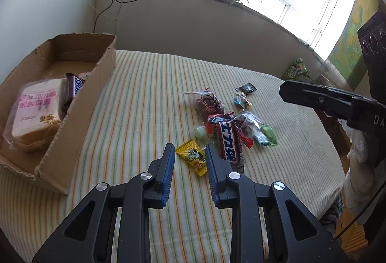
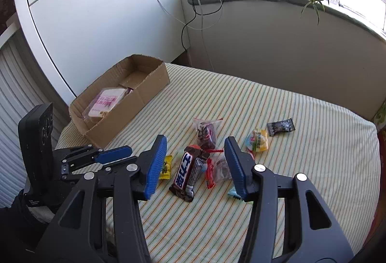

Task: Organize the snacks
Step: 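Grasp the yellow candy with the left gripper while the right grasps a Snickers bar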

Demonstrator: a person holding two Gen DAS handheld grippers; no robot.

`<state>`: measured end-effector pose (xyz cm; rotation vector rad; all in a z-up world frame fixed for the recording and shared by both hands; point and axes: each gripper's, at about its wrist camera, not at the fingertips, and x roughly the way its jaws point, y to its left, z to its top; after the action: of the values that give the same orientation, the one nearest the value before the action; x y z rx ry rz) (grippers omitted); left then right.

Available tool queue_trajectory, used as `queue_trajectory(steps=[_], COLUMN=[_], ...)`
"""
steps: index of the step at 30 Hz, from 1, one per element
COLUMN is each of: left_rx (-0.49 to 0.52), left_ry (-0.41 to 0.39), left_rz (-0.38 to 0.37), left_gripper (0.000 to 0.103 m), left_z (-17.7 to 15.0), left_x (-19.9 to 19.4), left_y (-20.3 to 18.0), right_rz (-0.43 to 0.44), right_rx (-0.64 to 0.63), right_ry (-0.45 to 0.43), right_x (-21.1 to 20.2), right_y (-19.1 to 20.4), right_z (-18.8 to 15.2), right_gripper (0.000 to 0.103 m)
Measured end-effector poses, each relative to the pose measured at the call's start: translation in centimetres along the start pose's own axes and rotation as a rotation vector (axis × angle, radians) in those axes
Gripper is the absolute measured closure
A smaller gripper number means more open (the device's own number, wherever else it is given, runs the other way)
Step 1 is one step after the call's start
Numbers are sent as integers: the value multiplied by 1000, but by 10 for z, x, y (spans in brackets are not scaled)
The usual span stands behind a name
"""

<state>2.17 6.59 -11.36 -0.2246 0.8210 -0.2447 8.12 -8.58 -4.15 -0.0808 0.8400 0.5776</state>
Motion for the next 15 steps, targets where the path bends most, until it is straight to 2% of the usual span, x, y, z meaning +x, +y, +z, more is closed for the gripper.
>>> queue_trajectory(steps=[3, 6, 14, 15], left_rx=[-11, 5, 36, 46], left_ry=[31, 48, 99, 96], left_rz=[-21, -5, 52, 56], left_gripper=[79, 79, 78, 75], left_z=[-4, -4, -4, -4], left_x=[13, 23, 44, 45], left_y=[-5, -9, -7, -6], right_rz=[32, 40, 95, 96], right_rx=[5, 23, 73, 75], right_ry=[53, 96, 149, 157], right_x=[16, 36, 67, 71], right_y=[5, 6, -7, -8], right_z=[-22, -32, -33, -33], right_gripper=[64, 68, 68, 68])
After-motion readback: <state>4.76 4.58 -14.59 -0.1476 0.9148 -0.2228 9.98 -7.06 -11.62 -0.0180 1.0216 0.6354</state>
